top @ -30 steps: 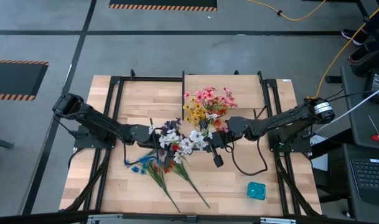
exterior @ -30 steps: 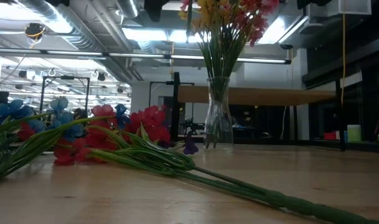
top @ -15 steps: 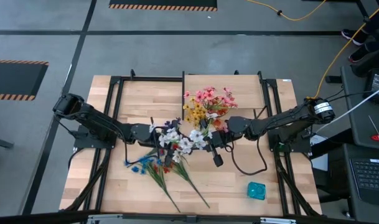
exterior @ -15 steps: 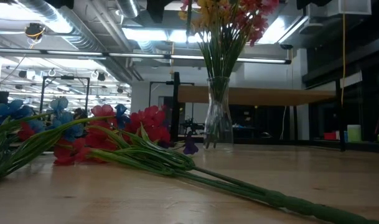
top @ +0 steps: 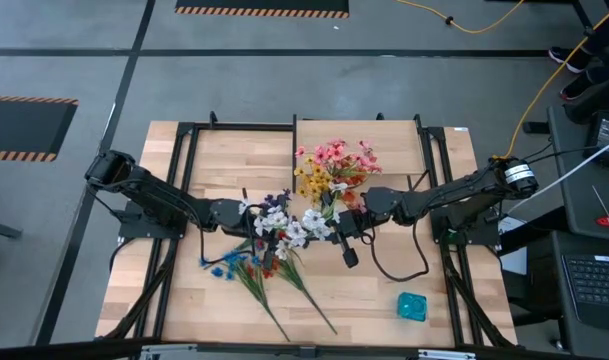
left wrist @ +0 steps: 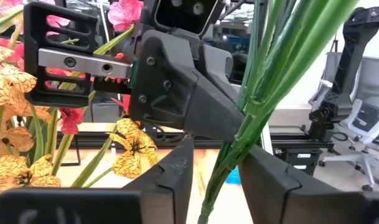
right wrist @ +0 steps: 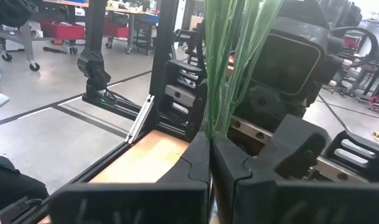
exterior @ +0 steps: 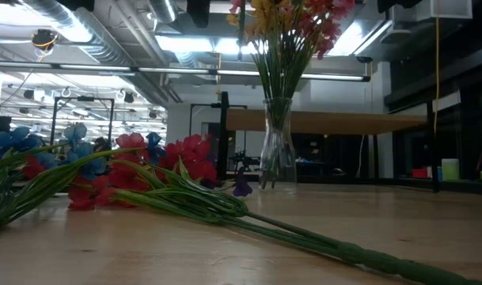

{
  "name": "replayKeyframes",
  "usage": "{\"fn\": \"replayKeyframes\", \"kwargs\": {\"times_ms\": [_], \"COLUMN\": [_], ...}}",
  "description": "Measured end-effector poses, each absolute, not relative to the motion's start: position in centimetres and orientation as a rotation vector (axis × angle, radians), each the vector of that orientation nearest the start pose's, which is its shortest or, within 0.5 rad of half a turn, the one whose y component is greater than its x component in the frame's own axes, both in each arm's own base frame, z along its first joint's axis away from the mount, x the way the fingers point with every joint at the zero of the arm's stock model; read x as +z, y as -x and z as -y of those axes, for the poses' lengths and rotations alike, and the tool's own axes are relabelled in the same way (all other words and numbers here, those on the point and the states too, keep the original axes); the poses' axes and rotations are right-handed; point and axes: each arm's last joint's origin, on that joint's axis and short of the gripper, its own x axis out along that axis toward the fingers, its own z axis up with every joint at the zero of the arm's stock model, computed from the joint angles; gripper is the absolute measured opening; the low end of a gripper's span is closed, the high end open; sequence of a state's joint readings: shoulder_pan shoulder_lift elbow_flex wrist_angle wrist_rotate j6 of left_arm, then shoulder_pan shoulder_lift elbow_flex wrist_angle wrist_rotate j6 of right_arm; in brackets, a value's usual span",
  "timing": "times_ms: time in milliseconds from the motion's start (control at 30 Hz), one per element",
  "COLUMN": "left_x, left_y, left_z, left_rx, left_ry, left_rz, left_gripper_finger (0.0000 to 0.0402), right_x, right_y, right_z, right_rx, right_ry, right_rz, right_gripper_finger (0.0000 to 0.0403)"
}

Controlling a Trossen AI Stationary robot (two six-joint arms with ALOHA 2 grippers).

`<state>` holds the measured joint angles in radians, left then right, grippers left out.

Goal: Pick and place flowers into a vace then onto a shelf
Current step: Put the white flowers into the transparent vase

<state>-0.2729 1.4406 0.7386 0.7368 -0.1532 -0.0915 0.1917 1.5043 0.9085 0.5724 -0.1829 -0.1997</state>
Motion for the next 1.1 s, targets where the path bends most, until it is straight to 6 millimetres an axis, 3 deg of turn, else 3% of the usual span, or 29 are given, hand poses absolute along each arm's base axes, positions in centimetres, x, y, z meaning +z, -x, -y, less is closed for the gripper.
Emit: {"fn": "replayKeyframes", "kwargs": {"times_ms": [700, 1100], "left_x": [25.52, 25.76], "left_y": [-29.74, -29.58], "left_z": [7.93, 8.07], "left_rx": [-0.135, -0.140], "left_ry": [0.059, 0.065], "left_rz": [0.023, 0.030], "left_gripper_finger": [0.0010, 0.0010], "right_x": [27.56, 27.68], "right_y": [-32.78, -32.78], "right_z": [-6.90, -6.94], "right_rx": [0.377, 0.382], "right_ry": [0.194, 0.218], "right_rz": [-0.001, 0.012], "right_gripper_finger": [0.0006, 0.0125]}}
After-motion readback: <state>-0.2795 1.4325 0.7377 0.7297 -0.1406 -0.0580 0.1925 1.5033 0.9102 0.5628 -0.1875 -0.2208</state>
